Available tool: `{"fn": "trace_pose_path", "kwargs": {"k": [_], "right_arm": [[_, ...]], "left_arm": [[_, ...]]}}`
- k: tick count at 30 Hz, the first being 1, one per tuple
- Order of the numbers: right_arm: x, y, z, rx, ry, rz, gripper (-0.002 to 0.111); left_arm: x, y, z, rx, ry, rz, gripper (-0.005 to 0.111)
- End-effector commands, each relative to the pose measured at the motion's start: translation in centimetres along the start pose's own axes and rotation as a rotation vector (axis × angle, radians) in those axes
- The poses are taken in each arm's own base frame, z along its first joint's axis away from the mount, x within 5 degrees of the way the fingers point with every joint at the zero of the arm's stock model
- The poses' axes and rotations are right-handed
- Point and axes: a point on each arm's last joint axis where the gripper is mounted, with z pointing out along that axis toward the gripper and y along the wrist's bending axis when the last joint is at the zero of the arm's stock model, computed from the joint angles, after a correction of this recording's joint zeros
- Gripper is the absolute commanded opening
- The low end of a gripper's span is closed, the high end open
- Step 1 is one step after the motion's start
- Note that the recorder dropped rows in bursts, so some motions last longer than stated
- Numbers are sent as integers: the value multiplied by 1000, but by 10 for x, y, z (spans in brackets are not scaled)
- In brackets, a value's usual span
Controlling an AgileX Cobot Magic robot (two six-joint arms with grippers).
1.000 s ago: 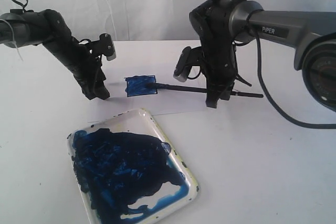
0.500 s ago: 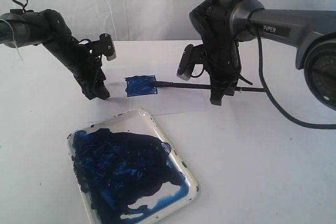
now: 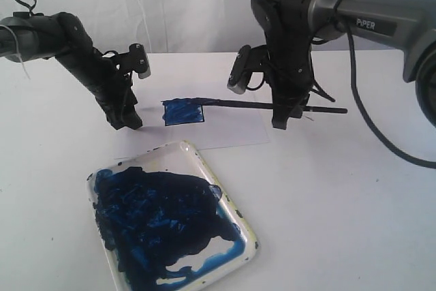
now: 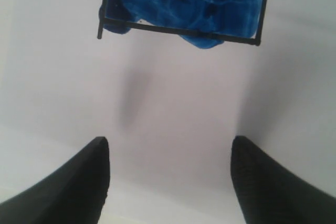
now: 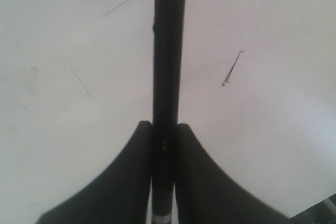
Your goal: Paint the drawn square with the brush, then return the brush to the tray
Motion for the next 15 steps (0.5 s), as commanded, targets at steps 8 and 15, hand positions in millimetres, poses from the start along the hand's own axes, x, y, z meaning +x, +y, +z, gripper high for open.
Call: {"fn": "trace_pose_path", "kwargs": {"k": [8,15], "right_arm": [[3,1,15,24,74,-21,0],[0,-2,15,53,33,26,0]], "left_arm": [[8,-6,15,44,36,5,69],[8,-6,15,44,36,5,69]]}}
